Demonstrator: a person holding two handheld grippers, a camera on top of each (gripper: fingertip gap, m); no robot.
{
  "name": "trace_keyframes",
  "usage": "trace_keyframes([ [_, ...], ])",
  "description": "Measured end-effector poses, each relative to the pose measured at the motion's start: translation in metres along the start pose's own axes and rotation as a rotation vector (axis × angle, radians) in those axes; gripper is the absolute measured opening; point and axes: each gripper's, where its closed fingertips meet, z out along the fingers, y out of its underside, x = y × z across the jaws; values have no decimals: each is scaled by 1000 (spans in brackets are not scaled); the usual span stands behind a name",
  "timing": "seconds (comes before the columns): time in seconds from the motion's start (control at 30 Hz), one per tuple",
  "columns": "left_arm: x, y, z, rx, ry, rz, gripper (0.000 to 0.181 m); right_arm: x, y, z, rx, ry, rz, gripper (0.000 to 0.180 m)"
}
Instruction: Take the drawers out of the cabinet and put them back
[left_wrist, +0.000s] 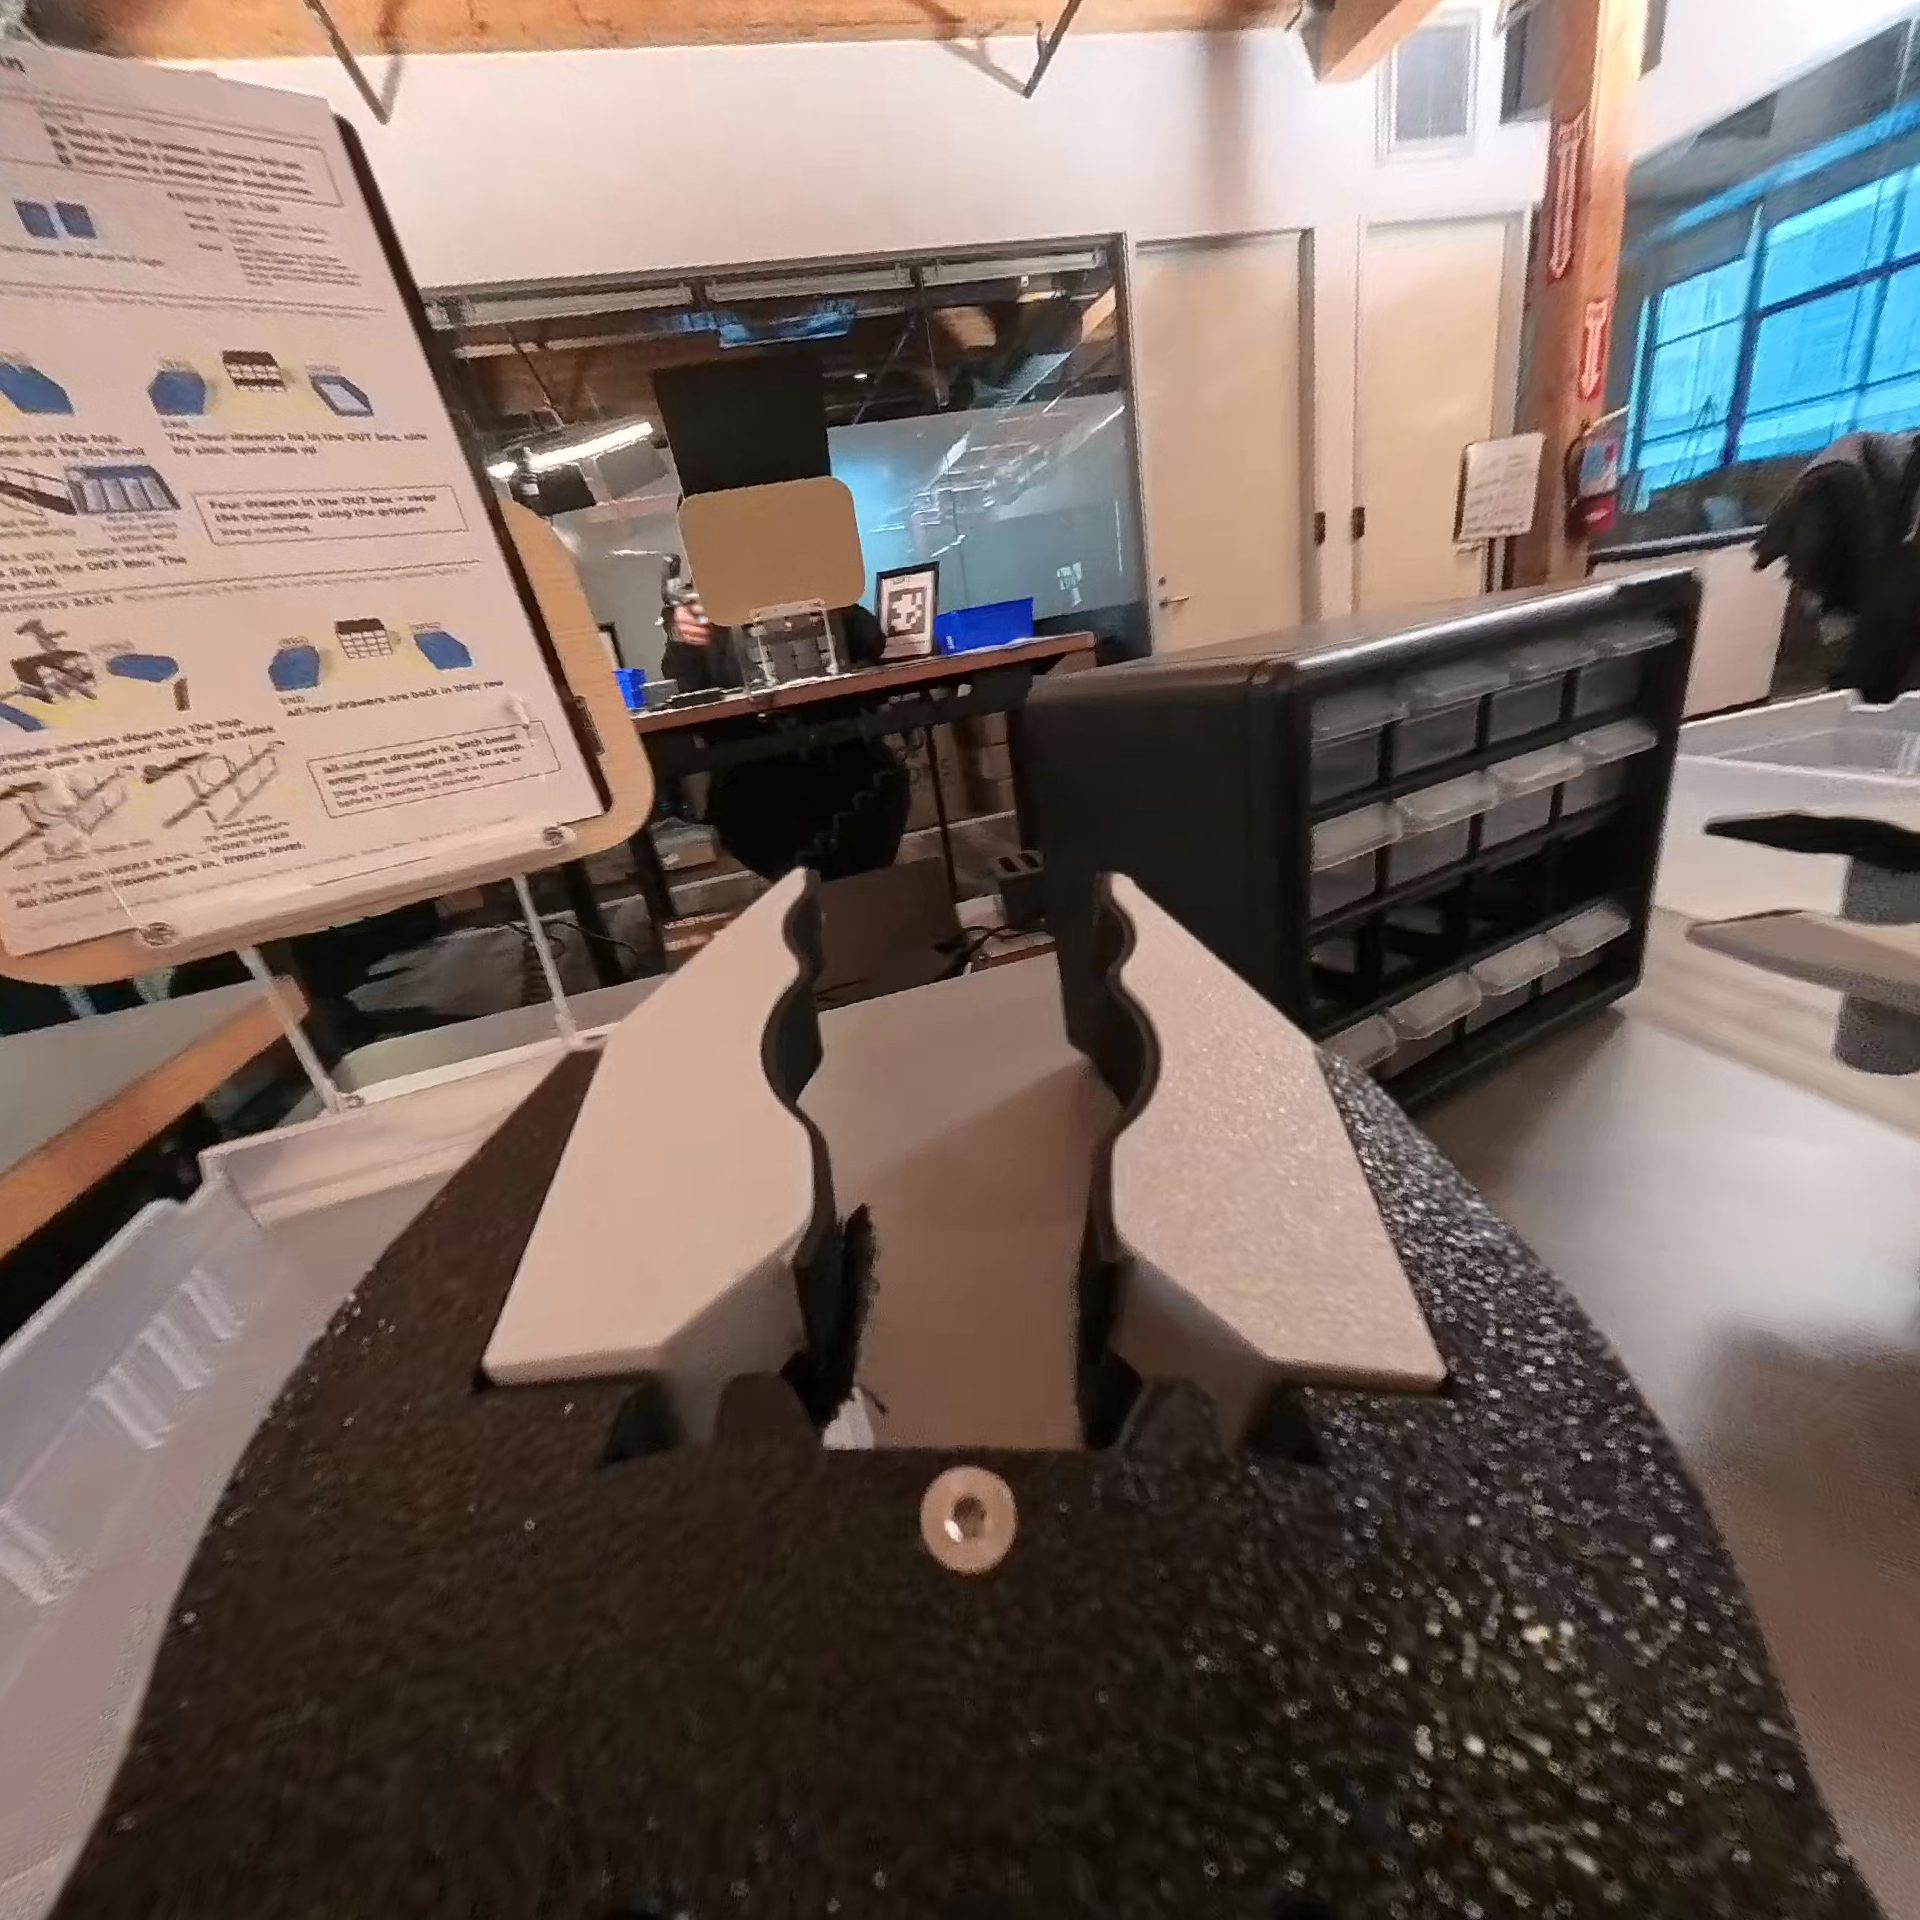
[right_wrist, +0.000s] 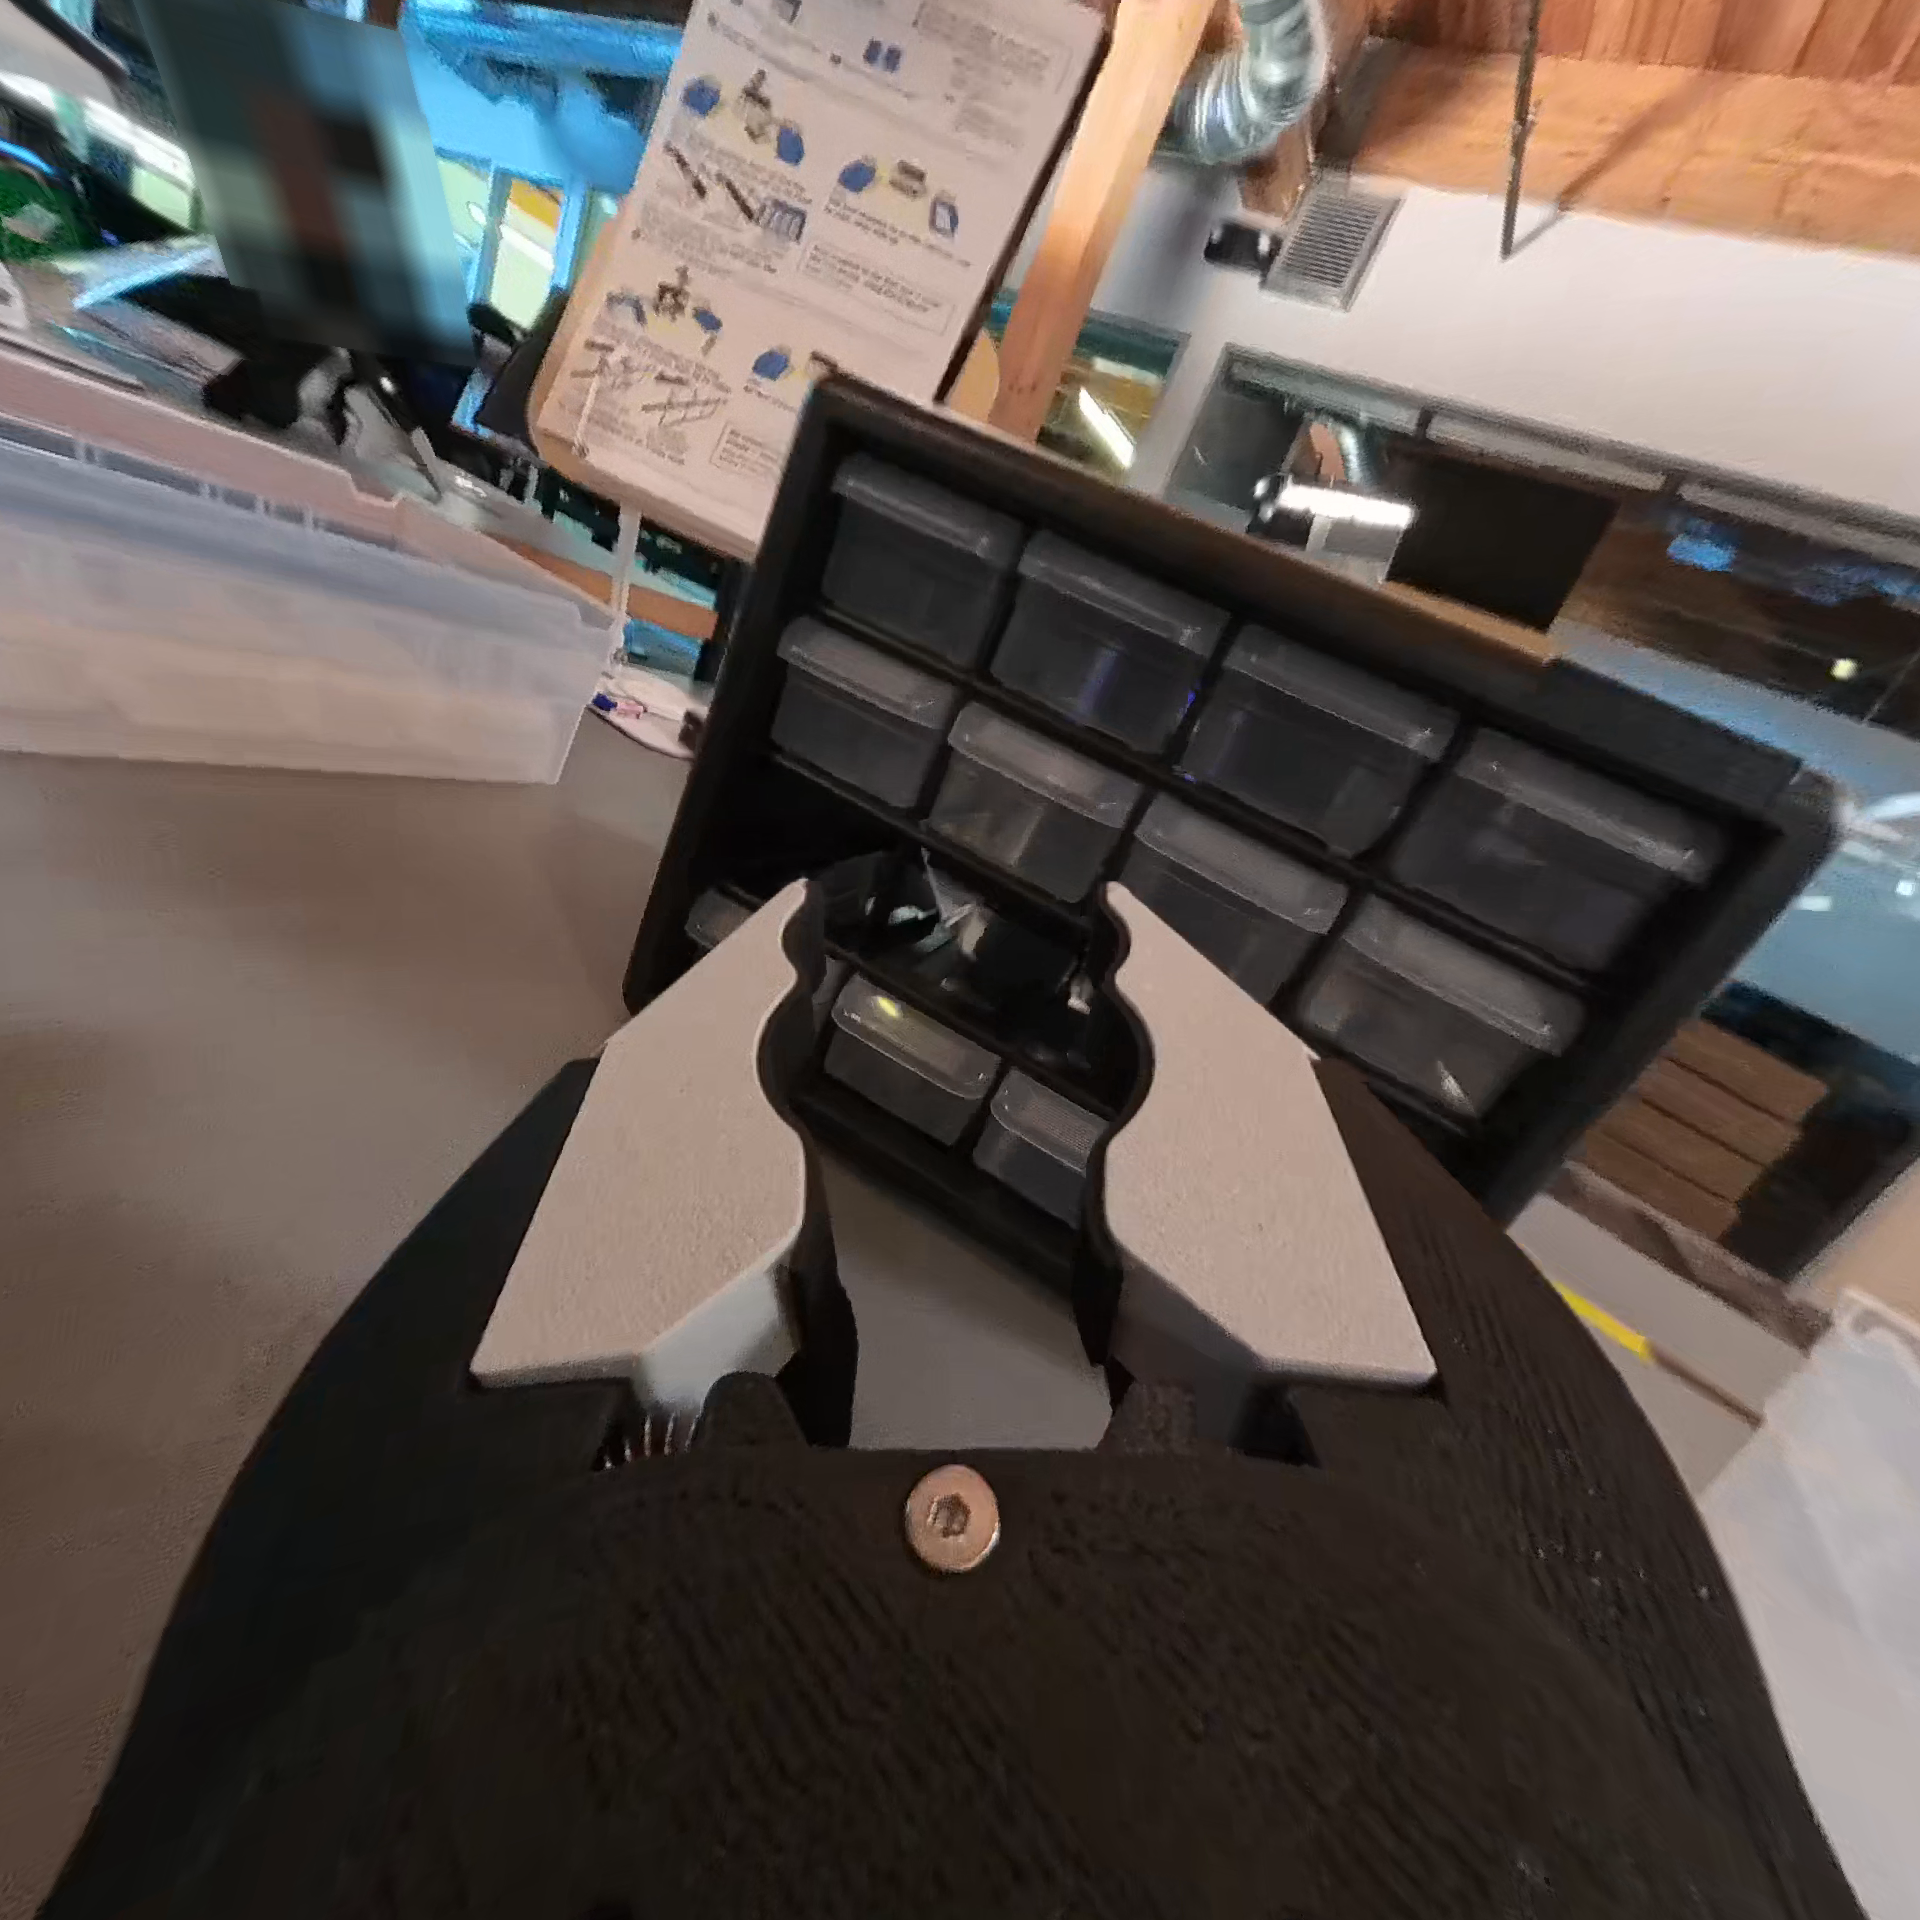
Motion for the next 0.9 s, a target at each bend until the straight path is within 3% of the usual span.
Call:
trace_keyframes([
  [0.2,13,-13,-5,57,83,-148,52,0,-8,-5,58,-6,10,53],
  [0.43,-27,-23,-10,78,-102,-75,49,2,-5,-6,41,12,11,50],
  [0.63,-57,-10,0,-160,-173,112,62,7,-1,-6,26,28,39,48],
  [0.7,-64,-4,10,-257,-119,125,47,7,0,-6,22,25,50,48],
  [0.8,-88,14,37,-402,-73,153,43,9,1,-5,18,26,63,48],
  [0.9,-119,56,57,-666,-41,185,42,12,2,-6,20,43,68,49],
])
